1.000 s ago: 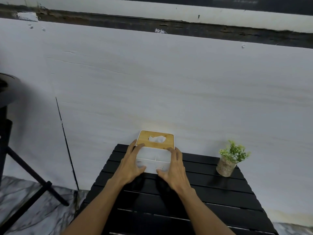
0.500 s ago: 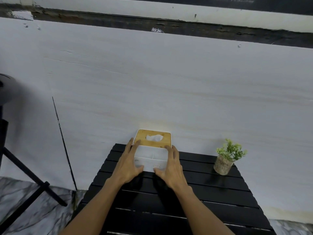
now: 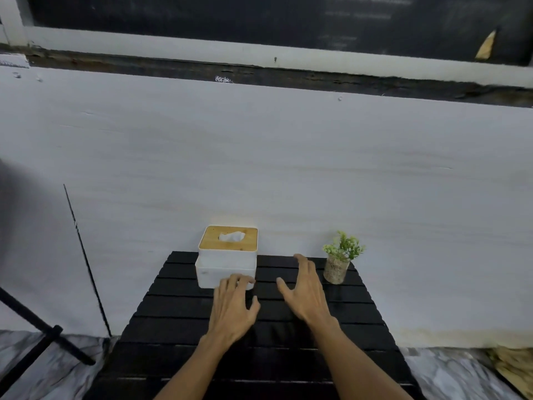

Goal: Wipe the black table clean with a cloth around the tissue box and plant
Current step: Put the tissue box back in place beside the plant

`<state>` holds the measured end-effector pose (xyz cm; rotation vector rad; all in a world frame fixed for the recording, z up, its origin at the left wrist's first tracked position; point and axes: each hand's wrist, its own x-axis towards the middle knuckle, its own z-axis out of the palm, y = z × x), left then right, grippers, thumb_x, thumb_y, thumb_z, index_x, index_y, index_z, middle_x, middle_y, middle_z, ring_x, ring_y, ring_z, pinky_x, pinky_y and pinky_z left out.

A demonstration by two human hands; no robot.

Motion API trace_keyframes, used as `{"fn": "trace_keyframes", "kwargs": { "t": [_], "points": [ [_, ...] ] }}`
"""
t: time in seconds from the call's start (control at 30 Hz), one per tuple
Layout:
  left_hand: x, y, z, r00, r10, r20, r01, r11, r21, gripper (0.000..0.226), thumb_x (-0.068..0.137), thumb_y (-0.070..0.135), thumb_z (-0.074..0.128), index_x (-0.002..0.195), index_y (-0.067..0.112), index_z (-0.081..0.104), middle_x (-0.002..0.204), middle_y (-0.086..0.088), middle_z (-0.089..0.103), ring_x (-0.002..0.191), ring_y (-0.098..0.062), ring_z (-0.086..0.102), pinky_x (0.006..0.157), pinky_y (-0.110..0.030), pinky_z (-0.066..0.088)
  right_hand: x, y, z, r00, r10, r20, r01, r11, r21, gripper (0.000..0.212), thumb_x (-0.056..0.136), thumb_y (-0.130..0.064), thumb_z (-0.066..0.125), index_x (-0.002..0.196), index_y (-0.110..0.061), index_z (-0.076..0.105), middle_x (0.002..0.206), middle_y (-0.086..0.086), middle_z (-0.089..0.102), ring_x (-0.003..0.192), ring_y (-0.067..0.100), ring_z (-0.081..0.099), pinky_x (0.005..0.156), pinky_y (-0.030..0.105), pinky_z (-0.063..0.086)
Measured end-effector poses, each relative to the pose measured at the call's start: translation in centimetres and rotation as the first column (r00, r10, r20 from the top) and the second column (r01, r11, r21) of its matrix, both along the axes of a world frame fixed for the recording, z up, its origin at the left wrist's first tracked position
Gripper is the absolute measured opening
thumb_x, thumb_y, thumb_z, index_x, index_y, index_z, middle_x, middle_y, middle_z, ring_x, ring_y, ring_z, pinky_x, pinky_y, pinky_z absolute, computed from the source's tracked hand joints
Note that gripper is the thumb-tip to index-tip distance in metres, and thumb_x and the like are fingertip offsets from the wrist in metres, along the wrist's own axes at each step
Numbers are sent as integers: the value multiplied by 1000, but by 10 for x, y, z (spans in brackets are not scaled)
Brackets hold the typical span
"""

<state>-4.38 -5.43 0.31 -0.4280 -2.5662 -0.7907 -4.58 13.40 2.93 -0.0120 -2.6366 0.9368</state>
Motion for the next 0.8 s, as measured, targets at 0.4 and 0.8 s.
{"fn": "trace_keyframes", "kwargs": {
  "t": [0.4, 0.8],
  "points": [
    [1, 58, -20, 995, 21, 102, -18, 999, -33, 23, 90, 28, 54, 110, 20, 61, 112, 4, 60, 103, -16, 51, 85, -29, 43, 15, 88, -17, 949, -292, 122, 295, 955, -8, 51, 89, -40, 66, 128, -12, 49, 122, 9, 56, 114, 30, 51, 85, 39, 47],
    [-6, 54, -42, 999, 52, 0, -51, 995, -84, 12, 84, 23, 64, 94, 19, 63, 98, 4, 59, 88, -17, 53, 72, -31, 47, -43, 111, -29, 887, -399, 231, 459, 813, -359, 88, 76, -26, 84, 142, -1, 33, 140, 20, 42, 127, 40, 47, 103, 46, 44]
  ]
}}
